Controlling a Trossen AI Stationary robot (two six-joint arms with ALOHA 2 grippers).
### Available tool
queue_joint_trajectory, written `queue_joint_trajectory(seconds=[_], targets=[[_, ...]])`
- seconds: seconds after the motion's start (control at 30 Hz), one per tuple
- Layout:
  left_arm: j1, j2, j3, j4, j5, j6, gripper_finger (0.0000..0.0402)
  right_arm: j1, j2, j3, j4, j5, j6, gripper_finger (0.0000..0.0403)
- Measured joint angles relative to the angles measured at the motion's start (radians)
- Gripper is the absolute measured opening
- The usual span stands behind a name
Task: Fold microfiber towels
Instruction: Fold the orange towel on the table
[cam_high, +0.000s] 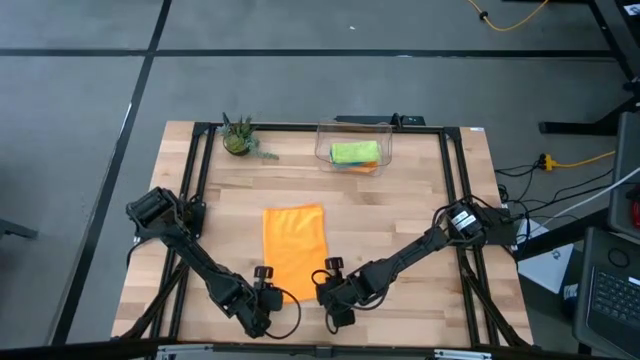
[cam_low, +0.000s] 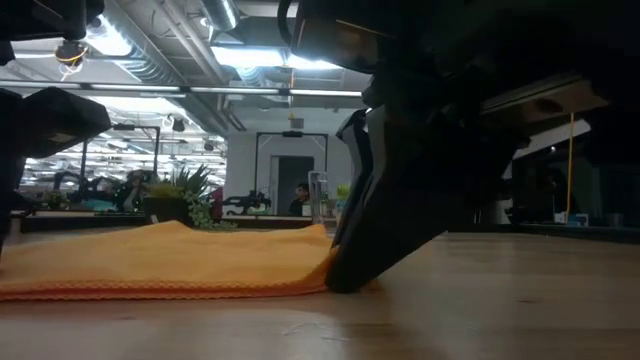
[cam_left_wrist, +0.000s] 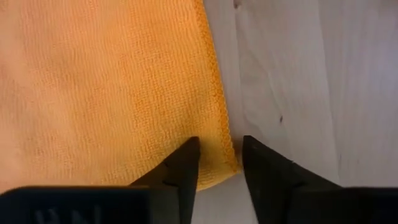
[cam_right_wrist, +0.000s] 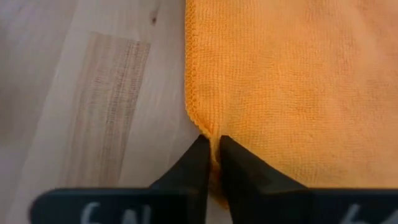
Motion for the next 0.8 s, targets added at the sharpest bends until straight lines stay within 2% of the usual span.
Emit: queue_joint_trajectory(seconds=[0.13,0.3,0.43,0.57,0.8], targets=[[0.000,0.000,0.000,-0.002,-0.007,0.005,0.0078,0.000,0.000,0.000,-0.002,0.001,0.005,0.0012],[0.002,0.000,-0.001,-0.013,-0.011,0.003,0.0011,-0.001,0.000,-0.001,-0.002,-0.011,0.056,0.0010],[0.002,0.000,-0.001,-0.013,-0.006,0.003,0.0003,-0.001,0.000,0.000,-0.003,-0.013,0.084,0.0006],[0.006,-0.018,0.010,-0.024,0.048,0.014,0.0001,0.006,-0.003,0.033,-0.033,-0.019,0.108,0.0004],[-0.013,-0.097,0.052,-0.018,0.113,0.063,0.0000,0.037,-0.001,0.174,-0.206,-0.037,0.109,0.0002]])
